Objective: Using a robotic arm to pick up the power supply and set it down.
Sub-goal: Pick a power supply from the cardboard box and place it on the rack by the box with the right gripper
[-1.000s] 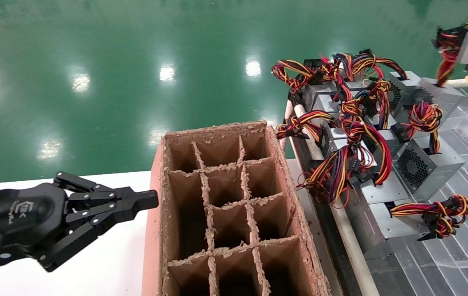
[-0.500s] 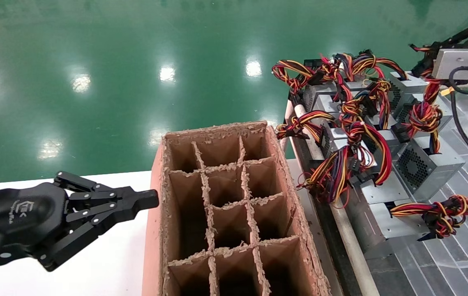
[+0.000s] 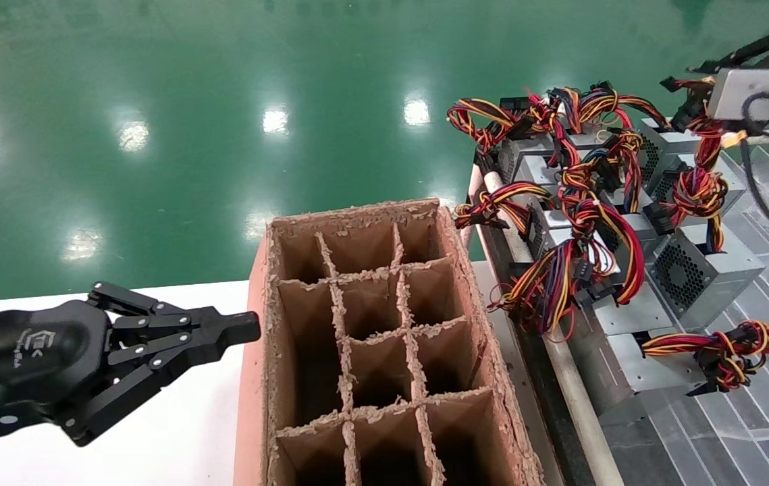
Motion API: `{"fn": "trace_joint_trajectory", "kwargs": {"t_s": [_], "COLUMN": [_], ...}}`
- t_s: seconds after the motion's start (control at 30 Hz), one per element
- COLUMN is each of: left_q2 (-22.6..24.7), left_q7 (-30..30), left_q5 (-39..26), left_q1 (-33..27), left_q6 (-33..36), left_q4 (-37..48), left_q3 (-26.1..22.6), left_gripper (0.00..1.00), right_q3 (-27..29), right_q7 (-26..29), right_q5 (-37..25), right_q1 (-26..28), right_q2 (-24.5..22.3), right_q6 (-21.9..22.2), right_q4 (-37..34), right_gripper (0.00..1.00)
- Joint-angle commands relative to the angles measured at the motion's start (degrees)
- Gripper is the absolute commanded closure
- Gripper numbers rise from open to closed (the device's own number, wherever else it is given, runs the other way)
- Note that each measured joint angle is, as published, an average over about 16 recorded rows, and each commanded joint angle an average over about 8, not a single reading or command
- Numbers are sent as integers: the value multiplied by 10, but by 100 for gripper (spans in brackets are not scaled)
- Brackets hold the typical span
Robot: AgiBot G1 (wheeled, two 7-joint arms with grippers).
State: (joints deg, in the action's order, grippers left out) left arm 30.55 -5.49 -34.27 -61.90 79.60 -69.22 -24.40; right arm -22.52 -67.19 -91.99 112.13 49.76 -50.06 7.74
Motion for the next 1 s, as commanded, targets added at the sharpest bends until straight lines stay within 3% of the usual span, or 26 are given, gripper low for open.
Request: {"fn": "trace_joint_trajectory", "kwargs": {"t_s": [0.03,0.33,0.6,1.0], "left_q2": [0,0,0,0], "left_q7": [0,0,0,0], "left_q5": [0,0,0,0], "left_q1": [0,0,0,0], "left_q6": [0,0,0,0], "left_q4": [0,0,0,0], "left_q3": [0,0,0,0], "left_gripper": [100,100,100,100], "right_q3": [-2,8,2,-87], "right_q7": [9,49,111,307], "right_q5": [-3,14,8,-130], "right_q1": [6,17,8,47], "right_q2": [0,-32,-37,-13], "right_q6": [-5,-67,-86,-108], "right_q4": [0,27,56,82], "right_gripper": [0,0,0,0]}}
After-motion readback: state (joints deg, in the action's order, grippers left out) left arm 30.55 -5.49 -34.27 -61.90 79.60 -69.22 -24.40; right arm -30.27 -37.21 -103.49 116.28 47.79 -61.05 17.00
